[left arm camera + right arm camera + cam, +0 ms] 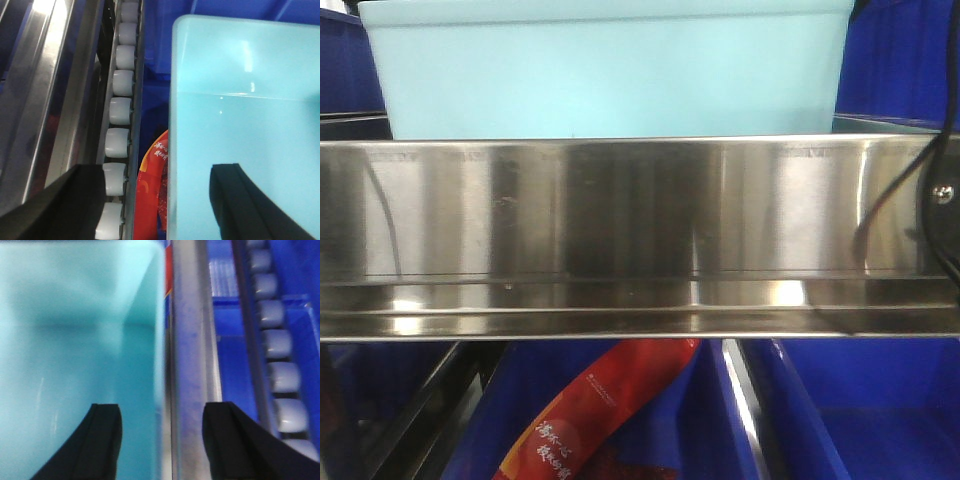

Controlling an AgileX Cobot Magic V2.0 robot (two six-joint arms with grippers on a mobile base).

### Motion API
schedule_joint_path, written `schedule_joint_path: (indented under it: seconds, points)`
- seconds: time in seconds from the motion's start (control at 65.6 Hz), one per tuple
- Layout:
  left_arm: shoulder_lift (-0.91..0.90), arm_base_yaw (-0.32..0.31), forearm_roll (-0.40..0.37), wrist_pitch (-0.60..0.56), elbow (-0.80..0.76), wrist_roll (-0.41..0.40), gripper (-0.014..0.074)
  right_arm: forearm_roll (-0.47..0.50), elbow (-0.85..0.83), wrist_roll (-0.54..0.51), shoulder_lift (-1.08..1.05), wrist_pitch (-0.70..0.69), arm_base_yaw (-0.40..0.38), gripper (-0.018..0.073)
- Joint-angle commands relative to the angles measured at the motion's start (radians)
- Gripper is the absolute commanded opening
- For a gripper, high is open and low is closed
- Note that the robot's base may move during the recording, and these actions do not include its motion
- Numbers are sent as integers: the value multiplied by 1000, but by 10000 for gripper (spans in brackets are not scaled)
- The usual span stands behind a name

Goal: Fetch blue bin and place on conveyor start
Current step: 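Close both grippers on opposite walls of the light-blue bin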

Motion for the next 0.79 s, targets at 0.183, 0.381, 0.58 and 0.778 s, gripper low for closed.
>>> schedule_joint_path:
  seconds: [0.183,0.381,0.58,0.778]
  points:
    - [45,-7,-1,-6,-11,-7,358,-4,-8,-12,36,-23,-6,268]
    - [51,-7,-2,-15,-11,-7,358,-4,-8,-12,49,-31,-6,268]
    - [60,-7,-2,-27,-11,-7,358,-4,-8,-12,53,-49,-6,268]
    - [72,-7,-4,-35,-11,-7,358,-4,-8,-12,53,-44,-6,268]
